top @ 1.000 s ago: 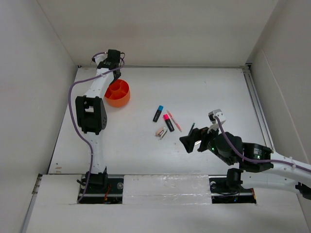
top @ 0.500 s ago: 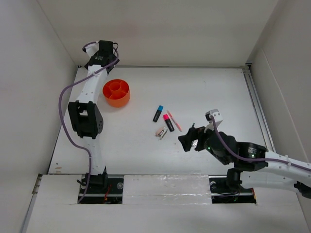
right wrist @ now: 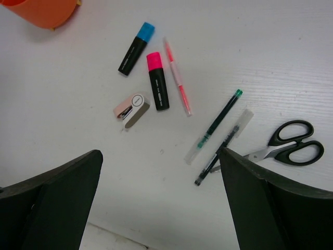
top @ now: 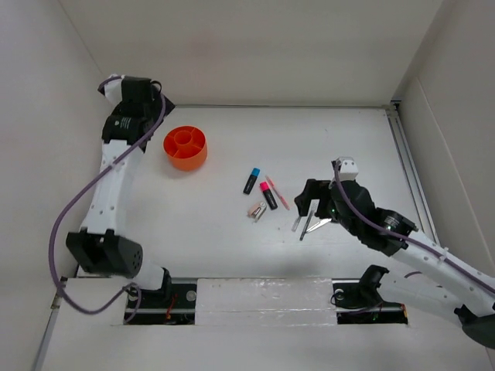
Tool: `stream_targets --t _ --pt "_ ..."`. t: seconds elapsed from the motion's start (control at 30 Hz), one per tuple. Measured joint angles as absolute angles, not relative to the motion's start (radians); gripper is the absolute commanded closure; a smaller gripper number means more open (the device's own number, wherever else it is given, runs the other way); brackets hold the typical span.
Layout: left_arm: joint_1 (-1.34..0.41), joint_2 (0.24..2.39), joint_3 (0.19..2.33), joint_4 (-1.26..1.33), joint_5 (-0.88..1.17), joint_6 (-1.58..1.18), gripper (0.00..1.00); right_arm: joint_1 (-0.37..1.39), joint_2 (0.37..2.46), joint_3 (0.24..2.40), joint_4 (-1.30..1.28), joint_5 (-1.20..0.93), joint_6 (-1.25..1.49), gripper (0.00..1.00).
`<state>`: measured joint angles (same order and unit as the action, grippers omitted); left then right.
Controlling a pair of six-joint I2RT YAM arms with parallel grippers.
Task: Sort the stationery into containers
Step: Pick up the pen from the center of the board.
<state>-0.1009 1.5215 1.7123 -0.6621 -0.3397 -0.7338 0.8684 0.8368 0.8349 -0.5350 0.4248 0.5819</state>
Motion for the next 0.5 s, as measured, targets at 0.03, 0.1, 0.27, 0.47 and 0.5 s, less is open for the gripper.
stream_targets --t 0.03,0.1,0.27,0.47,0.5 --pt "-0.099 1.466 1.665 -0.657 -0.341 -0.734 0.00 0.842 0.833 0.835 -0.530 0.402 0.570 0.00" --pt "-0.091 1.371 1.569 -0.654 -0.339 -0.731 0.00 0.813 0.840 0.835 -0.517 0.368 0.553 0.00" --pt "-0.083 1.176 1.307 -0.586 -0.242 -0.640 0.00 0.811 0.910 0.835 -0.514 0.342 0.561 0.01" --pt "-0.083 1.003 1.037 -0.514 -0.123 -0.542 0.00 0.898 1.098 0.881 -0.524 0.413 0.619 0.01" --pt "-0.083 0.985 1.008 -0.511 -0.113 -0.533 0.00 0.905 1.110 0.883 -0.524 0.423 0.627 0.01"
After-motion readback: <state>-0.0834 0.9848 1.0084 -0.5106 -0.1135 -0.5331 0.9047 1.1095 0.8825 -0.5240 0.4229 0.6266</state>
